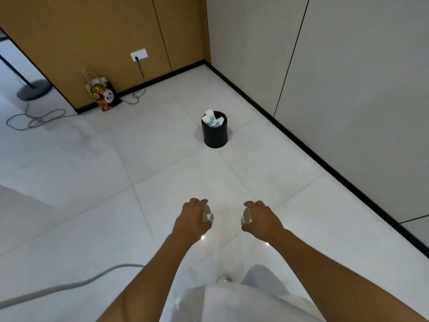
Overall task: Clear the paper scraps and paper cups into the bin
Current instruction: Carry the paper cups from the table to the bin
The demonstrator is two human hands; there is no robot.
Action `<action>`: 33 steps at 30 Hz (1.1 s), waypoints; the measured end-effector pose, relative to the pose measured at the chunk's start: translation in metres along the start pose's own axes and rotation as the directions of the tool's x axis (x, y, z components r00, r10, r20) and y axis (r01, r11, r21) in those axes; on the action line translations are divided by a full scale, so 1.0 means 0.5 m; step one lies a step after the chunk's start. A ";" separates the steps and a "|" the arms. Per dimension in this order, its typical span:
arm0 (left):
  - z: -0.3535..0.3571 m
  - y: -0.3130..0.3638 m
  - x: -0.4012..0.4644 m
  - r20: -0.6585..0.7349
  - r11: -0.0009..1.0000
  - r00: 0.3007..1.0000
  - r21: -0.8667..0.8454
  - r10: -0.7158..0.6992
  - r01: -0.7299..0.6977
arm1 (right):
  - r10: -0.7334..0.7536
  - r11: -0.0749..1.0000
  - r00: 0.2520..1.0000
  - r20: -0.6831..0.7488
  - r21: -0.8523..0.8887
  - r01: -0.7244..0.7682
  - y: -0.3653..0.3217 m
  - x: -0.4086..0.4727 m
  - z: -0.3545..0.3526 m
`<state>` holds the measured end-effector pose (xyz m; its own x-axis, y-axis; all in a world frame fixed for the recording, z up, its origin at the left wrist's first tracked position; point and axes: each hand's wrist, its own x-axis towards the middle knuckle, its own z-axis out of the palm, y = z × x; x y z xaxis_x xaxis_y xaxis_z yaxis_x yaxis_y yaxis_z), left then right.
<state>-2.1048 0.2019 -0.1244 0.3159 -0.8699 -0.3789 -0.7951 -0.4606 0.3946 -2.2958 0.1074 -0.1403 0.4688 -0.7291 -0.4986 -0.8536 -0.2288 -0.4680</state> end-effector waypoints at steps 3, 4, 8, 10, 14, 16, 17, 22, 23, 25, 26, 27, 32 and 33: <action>-0.044 0.011 0.124 0.012 1.000 1.000 0.009 0.016 -0.016 | 0.025 1.000 1.000 0.005 0.006 -0.025 -0.007 0.107 -0.059; -0.056 0.016 0.166 0.020 1.000 1.000 0.011 0.016 -0.017 | 0.028 1.000 1.000 0.011 0.005 -0.028 -0.006 0.146 -0.080; -0.104 0.044 0.353 0.023 1.000 1.000 0.015 0.000 0.000 | 0.028 1.000 0.999 0.019 -0.008 -0.028 -0.007 0.323 -0.178; -0.133 0.066 0.450 0.022 1.000 1.000 0.014 -0.009 0.008 | 0.020 1.000 1.000 0.009 -0.003 -0.020 -0.011 0.417 -0.238; -0.198 0.115 0.625 0.013 0.999 0.999 -0.015 -0.043 0.043 | 0.001 1.000 1.000 0.008 -0.026 -0.001 -0.028 0.589 -0.366; -0.230 0.135 0.701 0.008 0.998 0.999 -0.021 -0.051 0.051 | 0.002 0.999 1.000 0.008 -0.034 -0.001 -0.039 0.664 -0.422; -0.243 0.140 0.736 0.004 0.998 0.998 -0.026 -0.058 0.058 | 0.000 0.999 1.000 0.013 -0.038 0.000 -0.045 0.699 -0.446; -0.302 0.139 0.905 -0.002 0.993 0.994 -0.055 -0.107 0.106 | 0.002 0.998 0.998 0.071 -0.060 0.002 -0.081 0.872 -0.525; -0.314 0.134 0.941 -0.002 0.992 0.993 -0.060 -0.114 0.114 | 0.001 0.998 0.996 0.084 -0.063 0.004 -0.090 0.908 -0.537; -0.338 0.120 1.016 -0.002 0.991 0.993 -0.060 -0.121 0.121 | -0.005 0.998 0.995 0.097 -0.069 0.012 -0.111 0.985 -0.560; -0.351 0.112 1.054 -0.002 0.990 0.992 -0.059 -0.127 0.126 | -0.008 0.997 0.995 0.100 -0.075 0.015 -0.123 1.023 -0.573; -0.367 0.104 1.093 -0.008 0.989 0.991 -0.063 -0.135 0.135 | -0.012 0.996 0.995 0.103 -0.083 0.021 -0.136 1.062 -0.585; -0.462 0.066 1.279 -0.021 0.982 0.985 -0.088 -0.169 0.167 | -0.041 0.990 0.990 0.135 -0.131 0.059 -0.226 1.261 -0.666; -0.483 0.058 1.313 -0.015 0.981 0.985 -0.091 -0.171 0.169 | -0.048 0.987 0.989 0.142 -0.143 0.068 -0.250 1.299 -0.685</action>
<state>-1.7954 -0.4250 -0.1593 0.4547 -0.7809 -0.4282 -0.6800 -0.6149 0.3993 -1.9624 -0.5583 -0.1560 0.5365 -0.6186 -0.5741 -0.8433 -0.3682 -0.3914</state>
